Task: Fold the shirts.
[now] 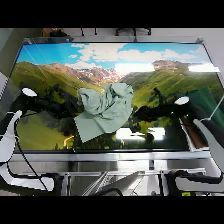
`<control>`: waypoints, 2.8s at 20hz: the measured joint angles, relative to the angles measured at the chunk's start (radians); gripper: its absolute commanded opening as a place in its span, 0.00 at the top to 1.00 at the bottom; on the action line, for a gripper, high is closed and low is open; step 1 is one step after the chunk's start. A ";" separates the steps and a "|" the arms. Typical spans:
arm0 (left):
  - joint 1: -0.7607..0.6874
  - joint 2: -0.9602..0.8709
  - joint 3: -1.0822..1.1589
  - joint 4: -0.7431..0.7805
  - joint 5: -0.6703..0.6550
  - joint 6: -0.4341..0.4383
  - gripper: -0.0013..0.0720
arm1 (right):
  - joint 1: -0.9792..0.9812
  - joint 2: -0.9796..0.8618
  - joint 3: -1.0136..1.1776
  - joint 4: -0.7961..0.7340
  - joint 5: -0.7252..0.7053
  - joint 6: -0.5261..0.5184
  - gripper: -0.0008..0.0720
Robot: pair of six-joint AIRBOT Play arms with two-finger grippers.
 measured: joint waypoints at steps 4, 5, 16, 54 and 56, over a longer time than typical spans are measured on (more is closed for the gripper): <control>-0.037 0.005 -0.039 -0.013 0.119 0.004 0.08 | 0.160 -0.031 -0.080 0.080 -0.220 -0.024 0.30; -0.051 0.002 -0.032 -0.019 0.140 0.004 0.08 | 0.194 -0.046 -0.087 0.135 -0.263 -0.044 0.30; -0.221 -0.024 0.267 -0.034 0.090 0.004 0.08 | 0.291 -0.142 -0.095 0.538 -0.454 -0.375 0.96; -0.044 0.661 0.214 -0.259 0.195 -0.103 0.96 | -0.121 0.089 0.842 0.267 0.226 -0.153 0.96; -0.119 0.574 0.073 -0.254 0.217 -0.065 0.96 | -0.053 0.044 0.682 0.181 0.212 -0.158 0.96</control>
